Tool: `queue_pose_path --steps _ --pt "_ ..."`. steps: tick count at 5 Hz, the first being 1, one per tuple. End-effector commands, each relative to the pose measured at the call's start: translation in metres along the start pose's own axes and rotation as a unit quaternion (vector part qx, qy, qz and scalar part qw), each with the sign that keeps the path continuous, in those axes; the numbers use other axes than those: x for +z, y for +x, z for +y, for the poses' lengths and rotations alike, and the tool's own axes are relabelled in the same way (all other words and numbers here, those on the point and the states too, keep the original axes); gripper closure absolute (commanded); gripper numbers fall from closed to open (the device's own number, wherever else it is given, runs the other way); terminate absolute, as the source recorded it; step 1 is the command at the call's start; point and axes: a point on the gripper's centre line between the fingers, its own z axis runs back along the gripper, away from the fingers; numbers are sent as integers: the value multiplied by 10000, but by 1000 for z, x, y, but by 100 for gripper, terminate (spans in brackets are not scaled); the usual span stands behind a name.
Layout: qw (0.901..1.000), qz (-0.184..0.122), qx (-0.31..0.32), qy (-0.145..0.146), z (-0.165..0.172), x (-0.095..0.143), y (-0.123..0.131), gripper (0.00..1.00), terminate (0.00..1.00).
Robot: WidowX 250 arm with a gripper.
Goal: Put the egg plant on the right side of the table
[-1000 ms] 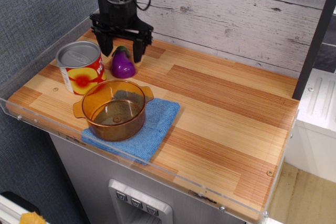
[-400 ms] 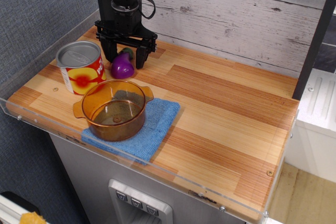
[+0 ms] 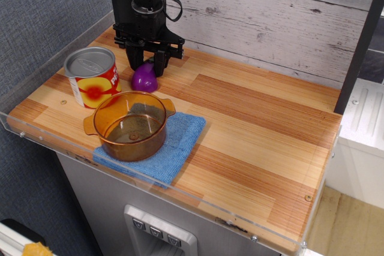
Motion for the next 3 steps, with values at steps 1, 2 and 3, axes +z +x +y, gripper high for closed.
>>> queue_pose_path --steps 1,2,3 --pt "9984 -546 -108 -20 -6 41 11 100 0" --pt "9974 -716 -115 -33 -12 61 15 100 0" --pt "9960 -878 -128 -90 -22 78 16 100 0"
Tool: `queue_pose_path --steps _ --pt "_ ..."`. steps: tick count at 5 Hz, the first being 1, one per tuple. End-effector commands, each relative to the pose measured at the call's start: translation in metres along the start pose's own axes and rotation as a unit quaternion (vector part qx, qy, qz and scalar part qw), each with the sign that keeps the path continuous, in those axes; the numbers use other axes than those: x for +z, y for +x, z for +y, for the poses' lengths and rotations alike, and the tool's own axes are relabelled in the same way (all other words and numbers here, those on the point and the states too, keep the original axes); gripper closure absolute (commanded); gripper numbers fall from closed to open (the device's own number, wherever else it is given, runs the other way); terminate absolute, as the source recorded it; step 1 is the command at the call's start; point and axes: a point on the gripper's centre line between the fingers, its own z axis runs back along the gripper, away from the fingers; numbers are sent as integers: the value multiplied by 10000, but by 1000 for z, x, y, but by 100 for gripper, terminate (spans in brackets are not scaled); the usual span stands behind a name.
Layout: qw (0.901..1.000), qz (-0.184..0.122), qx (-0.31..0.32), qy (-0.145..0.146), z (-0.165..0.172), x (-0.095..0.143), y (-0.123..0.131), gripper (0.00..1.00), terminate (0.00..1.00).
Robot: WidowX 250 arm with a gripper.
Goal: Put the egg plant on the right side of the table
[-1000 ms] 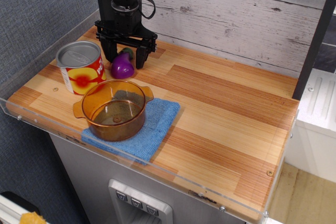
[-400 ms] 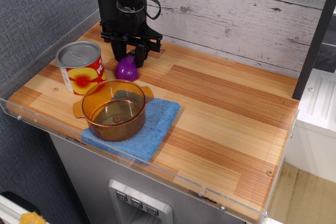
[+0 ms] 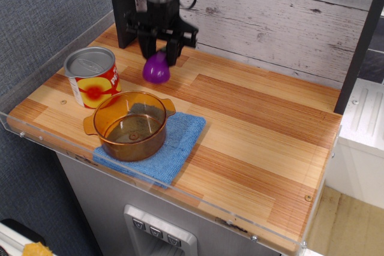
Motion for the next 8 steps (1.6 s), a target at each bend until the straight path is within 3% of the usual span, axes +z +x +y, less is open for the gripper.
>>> queue_pose_path --steps 1,3,4,6,8 --pt "9977 -668 -49 -62 -21 59 5 100 0" --pt "9941 -874 -580 -293 -58 77 -29 100 0" --pt "9926 -859 -749 -422 -73 75 -42 100 0" --pt "9872 -1009 -1076 -604 -111 66 -56 100 0" --pt "9863 -951 -1118 -750 -141 44 -71 100 0"
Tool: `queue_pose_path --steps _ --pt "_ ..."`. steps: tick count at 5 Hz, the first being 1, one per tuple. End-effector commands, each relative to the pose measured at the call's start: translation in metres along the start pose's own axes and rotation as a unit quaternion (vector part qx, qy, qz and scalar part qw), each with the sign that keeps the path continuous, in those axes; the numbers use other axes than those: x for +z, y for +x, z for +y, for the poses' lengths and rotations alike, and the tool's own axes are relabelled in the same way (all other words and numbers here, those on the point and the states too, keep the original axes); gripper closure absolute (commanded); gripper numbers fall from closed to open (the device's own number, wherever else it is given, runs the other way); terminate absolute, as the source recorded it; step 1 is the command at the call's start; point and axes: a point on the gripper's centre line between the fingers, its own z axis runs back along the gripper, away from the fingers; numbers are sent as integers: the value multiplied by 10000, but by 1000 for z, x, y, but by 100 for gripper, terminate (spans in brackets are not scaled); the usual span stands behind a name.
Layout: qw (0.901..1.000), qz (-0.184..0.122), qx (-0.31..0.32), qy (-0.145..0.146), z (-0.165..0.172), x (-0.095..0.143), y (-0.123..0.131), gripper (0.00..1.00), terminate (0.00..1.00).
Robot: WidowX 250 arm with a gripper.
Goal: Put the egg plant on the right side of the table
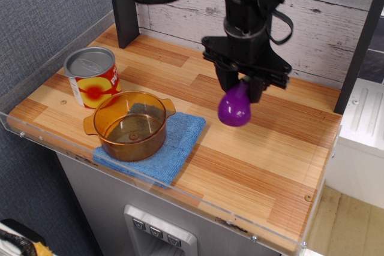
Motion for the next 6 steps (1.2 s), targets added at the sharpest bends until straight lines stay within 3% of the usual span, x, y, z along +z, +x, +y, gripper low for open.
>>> queue_pose_path --steps 1,3,4,6 --pt "9999 -88 -1 -80 -14 -9 -9 100 0" --pt "9998 -78 -48 -164 -22 -25 -13 100 0" --pt "9998 -118 38 -146 -22 -27 -14 0 0" --pt "9993 -364 -12 -132 -21 -16 -10 0 0"
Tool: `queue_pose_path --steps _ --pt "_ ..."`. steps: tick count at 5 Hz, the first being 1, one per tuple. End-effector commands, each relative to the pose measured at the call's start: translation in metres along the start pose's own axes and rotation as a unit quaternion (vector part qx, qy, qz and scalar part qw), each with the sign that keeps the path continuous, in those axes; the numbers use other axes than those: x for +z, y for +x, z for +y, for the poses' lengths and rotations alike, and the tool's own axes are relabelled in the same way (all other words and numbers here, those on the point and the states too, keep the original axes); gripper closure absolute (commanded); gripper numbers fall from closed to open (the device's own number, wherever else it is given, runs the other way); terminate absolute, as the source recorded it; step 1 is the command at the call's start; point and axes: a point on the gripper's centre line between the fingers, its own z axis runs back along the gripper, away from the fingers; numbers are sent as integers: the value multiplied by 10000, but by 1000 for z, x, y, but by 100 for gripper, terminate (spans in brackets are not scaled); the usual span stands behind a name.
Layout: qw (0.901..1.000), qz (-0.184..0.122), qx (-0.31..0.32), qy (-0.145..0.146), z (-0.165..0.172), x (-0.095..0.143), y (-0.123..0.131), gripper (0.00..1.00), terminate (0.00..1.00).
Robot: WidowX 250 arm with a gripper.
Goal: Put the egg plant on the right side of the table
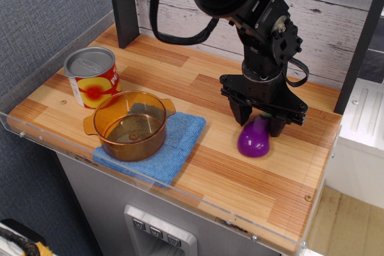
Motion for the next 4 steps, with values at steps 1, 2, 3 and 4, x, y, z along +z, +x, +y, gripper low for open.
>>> queue_pose_path --steps 1,2,3,4 --pt "9984 -561 -2 -38 3 42 14 0 0" --pt "9979 -628 -110 -57 14 66 23 0 0" --pt "9978 -560 -296 168 30 84 28 0 0" --pt "9981 -567 -12 227 51 99 38 0 0"
